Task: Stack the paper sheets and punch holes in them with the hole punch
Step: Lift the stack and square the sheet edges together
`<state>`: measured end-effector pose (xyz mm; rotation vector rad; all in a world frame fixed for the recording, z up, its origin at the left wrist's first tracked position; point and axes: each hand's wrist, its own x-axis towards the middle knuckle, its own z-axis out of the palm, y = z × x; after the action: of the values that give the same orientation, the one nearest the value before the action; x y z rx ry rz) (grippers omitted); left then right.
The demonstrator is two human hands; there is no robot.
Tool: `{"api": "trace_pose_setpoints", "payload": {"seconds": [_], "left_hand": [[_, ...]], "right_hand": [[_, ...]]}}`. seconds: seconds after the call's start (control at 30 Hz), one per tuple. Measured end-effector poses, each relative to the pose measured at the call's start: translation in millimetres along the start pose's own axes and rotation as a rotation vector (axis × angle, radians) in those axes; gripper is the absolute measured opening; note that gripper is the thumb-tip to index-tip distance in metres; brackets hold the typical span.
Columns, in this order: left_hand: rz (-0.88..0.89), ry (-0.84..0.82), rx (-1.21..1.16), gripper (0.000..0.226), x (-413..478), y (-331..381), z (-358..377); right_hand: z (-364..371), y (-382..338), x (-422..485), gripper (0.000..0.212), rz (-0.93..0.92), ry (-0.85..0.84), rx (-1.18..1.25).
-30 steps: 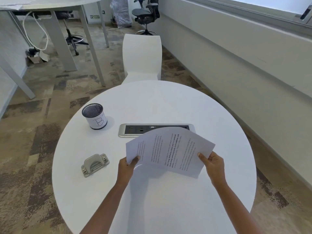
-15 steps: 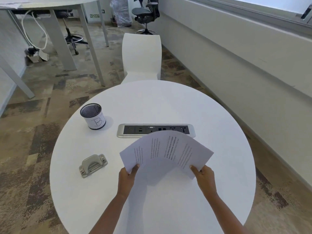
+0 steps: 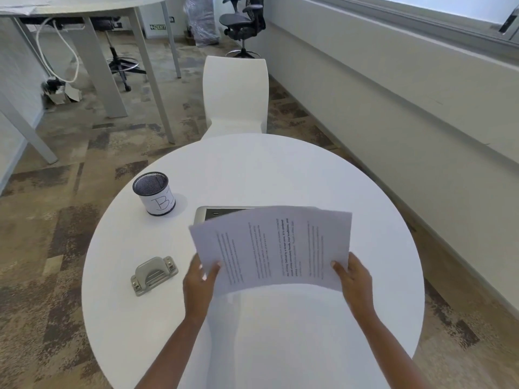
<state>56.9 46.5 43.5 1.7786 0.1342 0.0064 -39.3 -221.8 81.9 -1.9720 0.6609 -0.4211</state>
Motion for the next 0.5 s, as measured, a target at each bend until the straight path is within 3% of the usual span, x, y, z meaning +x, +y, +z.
{"api": "trace_pose_setpoints", "payload": {"seconds": [0.07, 0.17, 0.3, 0.4, 0.5], "left_hand": [[0.077, 0.054, -0.038, 0.065, 6.9, 15.8, -3.2], [0.264, 0.09, 0.128, 0.08, 17.5, 37.8, -6.1], [0.558, -0.151, 0.38, 0.083, 25.4, 69.4, -5.6], [0.592, -0.449, 0.429, 0.068, 28.4, 88.1, -1.1], [0.455, -0.53, 0.342, 0.03, 25.1, 96.2, 5.1]], "right_hand": [[-9.9, -10.1, 11.0, 0.012, -0.083, 0.018, -0.054], [-24.4, -29.6, 24.2, 0.018, -0.219, 0.002, -0.149], [-36.9, -59.4, 34.9, 0.034, -0.399, -0.053, -0.253], [-41.8, -79.3, 37.4, 0.034, -0.496, -0.074, -0.233], [-43.6, -94.6, 37.3, 0.03, -0.576, -0.041, -0.192]]}}
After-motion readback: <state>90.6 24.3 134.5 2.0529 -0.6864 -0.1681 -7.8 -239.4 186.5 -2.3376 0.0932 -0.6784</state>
